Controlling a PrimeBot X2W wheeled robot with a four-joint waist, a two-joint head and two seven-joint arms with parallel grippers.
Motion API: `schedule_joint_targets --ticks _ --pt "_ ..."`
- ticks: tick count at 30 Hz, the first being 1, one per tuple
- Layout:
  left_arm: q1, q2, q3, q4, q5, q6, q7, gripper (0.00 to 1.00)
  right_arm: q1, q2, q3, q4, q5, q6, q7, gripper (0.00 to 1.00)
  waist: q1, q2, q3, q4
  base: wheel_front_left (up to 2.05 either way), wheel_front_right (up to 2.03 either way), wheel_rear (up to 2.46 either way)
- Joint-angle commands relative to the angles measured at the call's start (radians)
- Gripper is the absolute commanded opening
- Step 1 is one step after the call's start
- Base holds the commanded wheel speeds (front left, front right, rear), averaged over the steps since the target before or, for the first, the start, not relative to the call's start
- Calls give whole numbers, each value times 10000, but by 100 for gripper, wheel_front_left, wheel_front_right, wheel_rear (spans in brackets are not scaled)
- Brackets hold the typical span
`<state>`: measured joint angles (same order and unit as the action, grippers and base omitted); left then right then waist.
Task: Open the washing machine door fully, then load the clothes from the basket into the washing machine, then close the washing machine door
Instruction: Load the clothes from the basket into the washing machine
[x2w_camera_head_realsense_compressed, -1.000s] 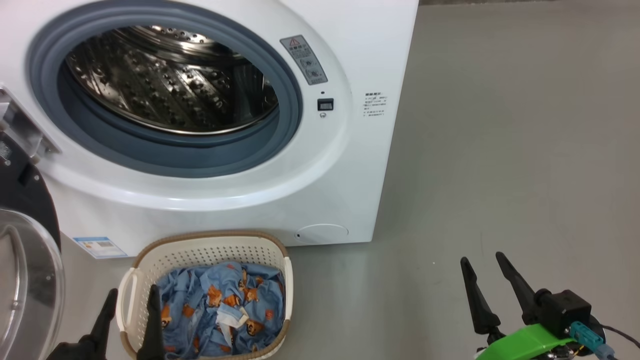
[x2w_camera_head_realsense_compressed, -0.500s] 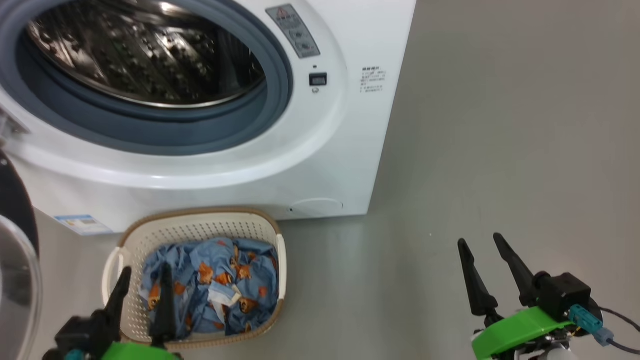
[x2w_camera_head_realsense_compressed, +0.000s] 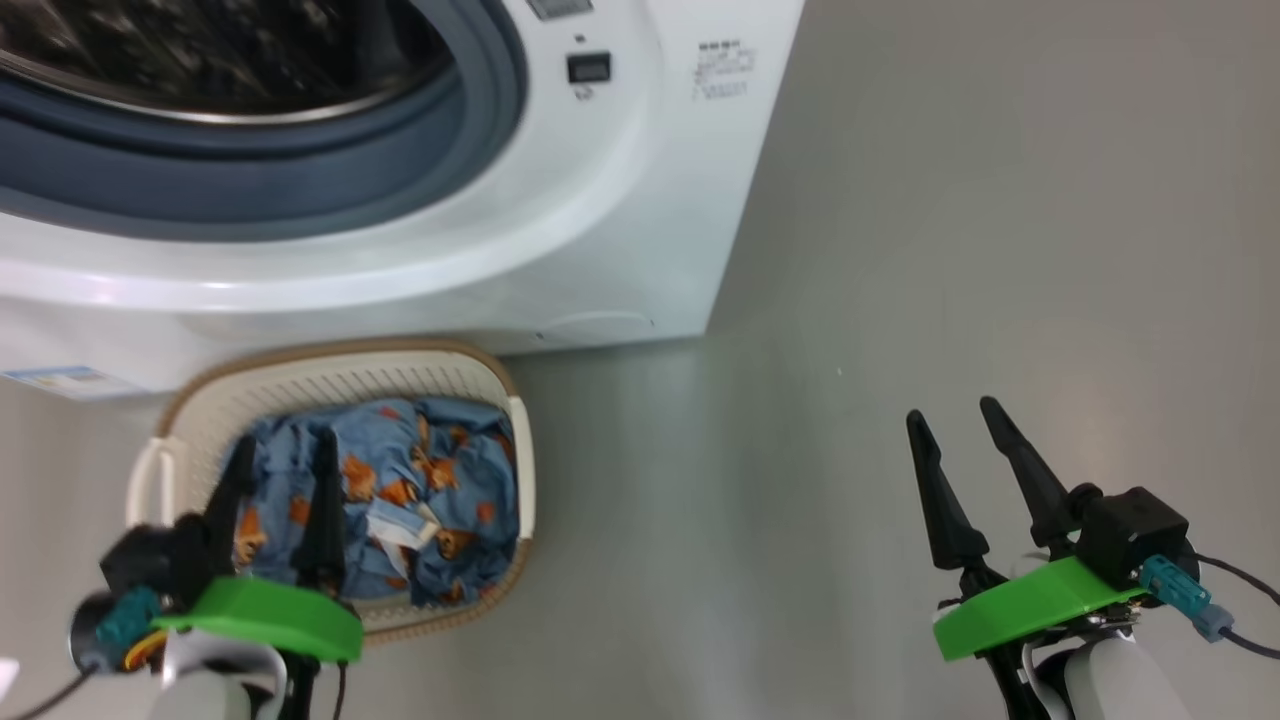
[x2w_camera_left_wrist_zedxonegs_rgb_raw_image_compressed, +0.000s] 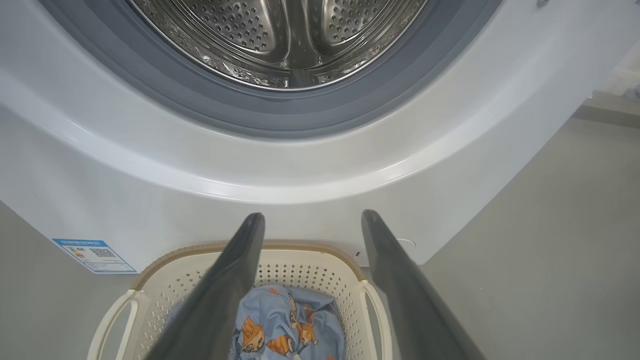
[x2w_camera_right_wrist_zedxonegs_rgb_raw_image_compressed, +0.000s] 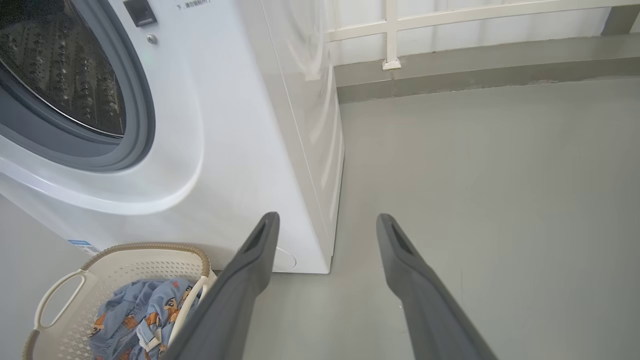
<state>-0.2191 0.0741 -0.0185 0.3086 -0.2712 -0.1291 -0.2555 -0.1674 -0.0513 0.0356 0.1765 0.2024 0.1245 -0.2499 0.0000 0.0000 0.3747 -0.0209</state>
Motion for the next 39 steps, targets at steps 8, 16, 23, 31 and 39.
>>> schedule_joint_targets --ticks 8,16,23,31,39 --pt "-1203 442 265 856 -80 -15 -63 100 -482 11 419 -397 365 62 -118 100 0 0 1634 -695 0 0 0" --pt "-2296 905 189 2232 -303 -15 -63 100 -775 11 540 -513 565 62 -118 100 0 0 2607 -991 0 0 0" --pt "-3322 1254 -62 3675 -668 -15 -51 100 -985 11 649 -582 735 62 -118 100 0 0 3371 -1210 0 0 0" --pt "-4213 1824 -342 5214 -1120 -15 227 100 -1093 11 772 -669 1039 62 -118 100 0 0 4139 -1587 0 0 0" --pt "-4866 2289 -513 6147 -1230 -11 803 100 -1087 11 908 -664 1386 62 -118 100 0 0 4600 -2026 0 0 0"
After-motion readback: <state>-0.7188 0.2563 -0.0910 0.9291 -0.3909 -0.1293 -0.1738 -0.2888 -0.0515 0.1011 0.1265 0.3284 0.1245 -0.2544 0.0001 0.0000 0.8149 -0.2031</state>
